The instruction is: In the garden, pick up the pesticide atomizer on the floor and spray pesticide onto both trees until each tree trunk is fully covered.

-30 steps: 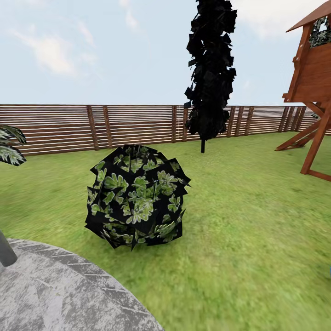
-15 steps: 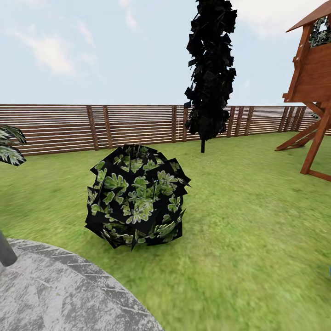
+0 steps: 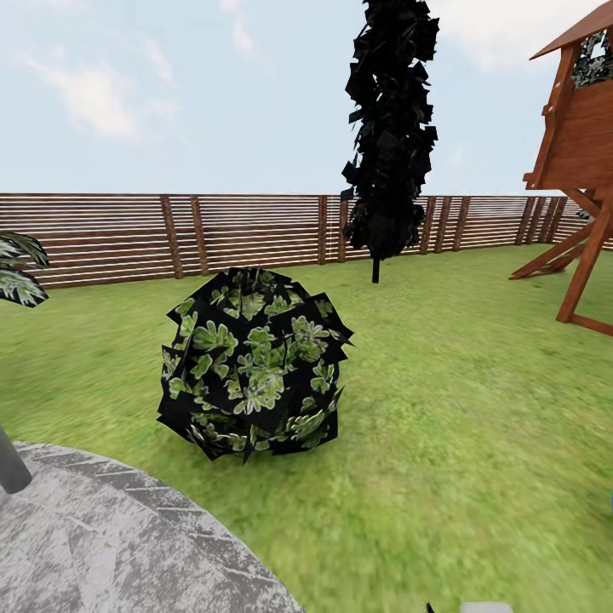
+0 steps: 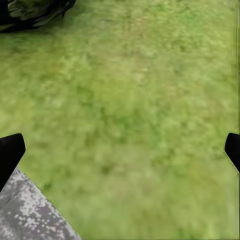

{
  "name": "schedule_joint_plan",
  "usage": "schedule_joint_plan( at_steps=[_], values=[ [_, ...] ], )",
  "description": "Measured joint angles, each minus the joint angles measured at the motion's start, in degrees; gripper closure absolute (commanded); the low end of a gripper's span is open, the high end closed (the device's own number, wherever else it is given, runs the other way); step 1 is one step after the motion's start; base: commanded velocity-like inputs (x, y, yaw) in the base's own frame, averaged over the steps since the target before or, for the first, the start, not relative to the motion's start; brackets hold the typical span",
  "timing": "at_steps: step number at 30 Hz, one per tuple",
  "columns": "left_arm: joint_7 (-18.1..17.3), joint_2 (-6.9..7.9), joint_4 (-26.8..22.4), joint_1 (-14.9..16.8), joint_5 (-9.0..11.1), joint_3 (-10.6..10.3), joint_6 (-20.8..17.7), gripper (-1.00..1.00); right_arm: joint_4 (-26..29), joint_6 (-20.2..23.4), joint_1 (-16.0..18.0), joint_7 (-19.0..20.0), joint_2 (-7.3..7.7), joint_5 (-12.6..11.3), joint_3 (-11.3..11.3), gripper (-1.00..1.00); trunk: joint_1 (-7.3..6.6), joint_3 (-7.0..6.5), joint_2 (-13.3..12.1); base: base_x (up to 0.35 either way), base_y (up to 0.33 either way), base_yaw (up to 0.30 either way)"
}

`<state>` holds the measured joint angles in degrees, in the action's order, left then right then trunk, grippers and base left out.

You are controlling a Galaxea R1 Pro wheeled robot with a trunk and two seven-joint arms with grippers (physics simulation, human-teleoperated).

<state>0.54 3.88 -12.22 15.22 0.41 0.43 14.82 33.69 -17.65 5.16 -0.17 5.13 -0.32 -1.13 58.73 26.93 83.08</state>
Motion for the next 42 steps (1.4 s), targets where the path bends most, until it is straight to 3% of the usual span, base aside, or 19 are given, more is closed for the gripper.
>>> schedule_joint_plan(
  at_steps=[5,18,42],
  values=[
    [0.0,0.02,0.3,0.0,0.1,0.0,0.5,-1.00,-0.3,0.0,0.2,0.0,-0.08,0.0,-2.7,-1.00,0.00,0.00,0.0,0.000,0.000,-0.124],
    [0.0,-0.03,0.3,0.1,0.1,0.0,2.1,-1.00,-0.4,0.0,0.2,0.0,-0.12,0.0,-3.4,-1.00,0.00,0.00,0.0,0.000,0.000,-0.261],
    [0.1,0.07,0.4,0.1,0.1,0.1,2.1,-1.00,-0.4,0.0,0.2,0.0,-0.21,0.0,-3.9,-1.00,5.26,4.30,9.6,0.000,0.000,-0.268]
  ],
)
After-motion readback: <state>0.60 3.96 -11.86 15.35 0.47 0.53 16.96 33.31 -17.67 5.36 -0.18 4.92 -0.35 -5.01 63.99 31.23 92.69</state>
